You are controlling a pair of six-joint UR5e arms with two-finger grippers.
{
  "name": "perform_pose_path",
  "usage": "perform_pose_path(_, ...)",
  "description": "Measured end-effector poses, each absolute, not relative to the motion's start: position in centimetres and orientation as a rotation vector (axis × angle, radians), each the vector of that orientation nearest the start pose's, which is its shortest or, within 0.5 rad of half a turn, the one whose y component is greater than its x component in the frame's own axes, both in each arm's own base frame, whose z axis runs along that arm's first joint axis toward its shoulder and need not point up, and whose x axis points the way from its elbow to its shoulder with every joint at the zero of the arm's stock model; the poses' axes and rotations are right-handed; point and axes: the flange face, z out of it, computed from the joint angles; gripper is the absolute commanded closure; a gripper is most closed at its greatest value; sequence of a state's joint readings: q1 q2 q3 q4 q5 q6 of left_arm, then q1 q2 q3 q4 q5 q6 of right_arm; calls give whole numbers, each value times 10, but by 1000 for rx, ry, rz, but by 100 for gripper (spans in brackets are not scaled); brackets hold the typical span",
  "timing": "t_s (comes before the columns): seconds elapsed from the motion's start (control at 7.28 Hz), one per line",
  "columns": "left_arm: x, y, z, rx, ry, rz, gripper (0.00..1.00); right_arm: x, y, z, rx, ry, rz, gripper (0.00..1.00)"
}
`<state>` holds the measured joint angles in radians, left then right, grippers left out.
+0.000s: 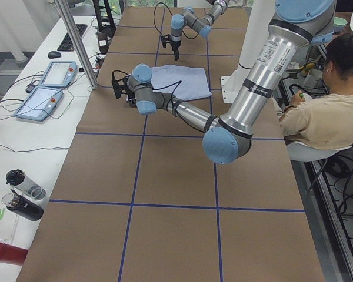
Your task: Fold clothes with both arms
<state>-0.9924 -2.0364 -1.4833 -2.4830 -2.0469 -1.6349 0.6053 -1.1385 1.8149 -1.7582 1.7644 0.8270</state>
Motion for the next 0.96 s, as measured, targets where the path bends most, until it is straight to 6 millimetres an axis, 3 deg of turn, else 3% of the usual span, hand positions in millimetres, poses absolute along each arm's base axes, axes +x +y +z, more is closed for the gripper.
perform_pose_path(0.27,286,-599,317,219,1349,-577,24,-452,-441,331,142,-551,-47,0)
perform_pose_path(0.41,284,-596,310,228,1361,-570,24,-461,-448,336,148,-571,-25,0)
perform_pose_path(0.69,280,-591,299,242,1379,-560,24,-489,-486,358,171,-591,-3,0)
perform_pose_path(0.96,278,-588,298,246,1384,-558,24,-493,-519,365,179,-591,7,0)
